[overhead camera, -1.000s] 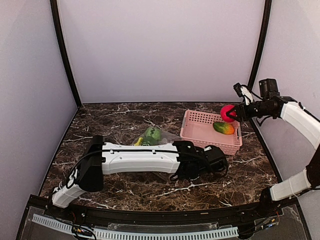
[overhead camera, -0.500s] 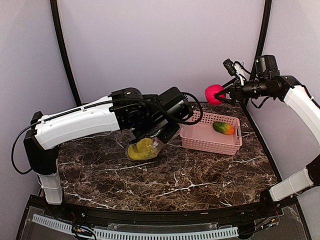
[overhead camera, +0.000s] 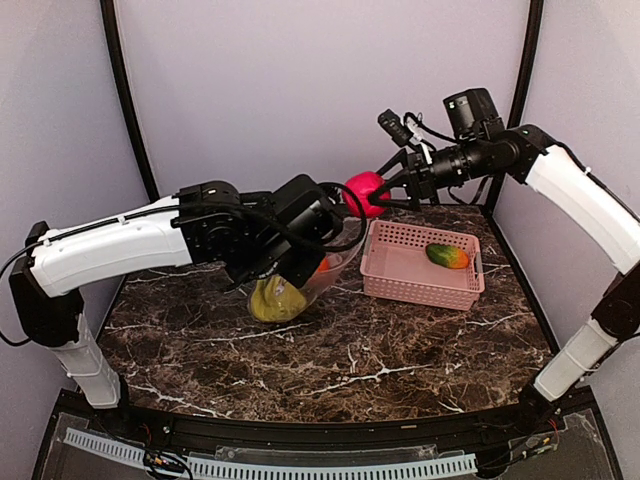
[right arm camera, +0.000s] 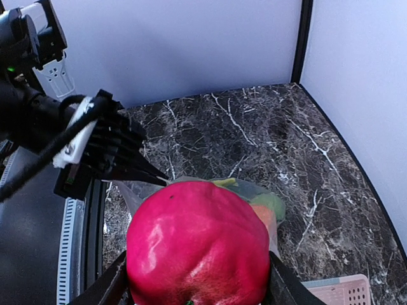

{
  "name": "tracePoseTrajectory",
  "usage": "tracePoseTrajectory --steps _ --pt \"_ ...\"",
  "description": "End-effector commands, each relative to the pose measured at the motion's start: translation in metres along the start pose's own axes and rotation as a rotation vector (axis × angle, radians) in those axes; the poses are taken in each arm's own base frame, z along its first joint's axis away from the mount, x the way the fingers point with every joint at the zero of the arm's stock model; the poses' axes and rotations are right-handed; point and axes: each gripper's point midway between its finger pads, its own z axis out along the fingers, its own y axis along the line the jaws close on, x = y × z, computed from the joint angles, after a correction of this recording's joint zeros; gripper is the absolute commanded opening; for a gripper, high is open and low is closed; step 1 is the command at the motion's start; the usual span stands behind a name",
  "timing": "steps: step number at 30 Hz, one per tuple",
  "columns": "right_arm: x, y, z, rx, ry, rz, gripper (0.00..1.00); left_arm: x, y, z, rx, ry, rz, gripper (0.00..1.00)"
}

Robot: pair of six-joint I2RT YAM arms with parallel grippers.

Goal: Place the food in the zip-top bag and seal the zipper
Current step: Pick up the zipper food storage bag at the center of the board, then place the fake fruit in the zipper food storage bag.

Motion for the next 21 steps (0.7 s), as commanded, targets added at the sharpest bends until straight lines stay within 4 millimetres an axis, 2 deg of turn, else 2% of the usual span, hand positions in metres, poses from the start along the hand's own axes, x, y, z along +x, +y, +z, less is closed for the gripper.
tracePoseTrajectory --steps 1,8,12,18,21 --pt "-0.01 0.022 0.012 -0.071 0.005 -0.042 0.59 -0.011 0.024 -0.022 0.011 -0.079 -0.106 0.01" --pt "0.008 0.035 0.048 -0.142 0.068 -0.03 0.59 -0.01 0.029 -0.029 0.062 -0.126 -0.176 0.01" --pt "0.021 0.034 0.068 -0.153 0.111 -0.003 0.58 -0.012 0.033 -0.035 0.078 -0.155 -0.206 0.01" --pt "0.021 0.037 0.085 -0.134 0.143 -0.022 0.58 -0.012 0.03 -0.037 0.105 -0.164 -0.221 0.01" --pt "0.026 0.031 0.094 -0.089 0.178 -0.03 0.59 -0.01 0.03 -0.037 0.111 -0.163 -0.233 0.01"
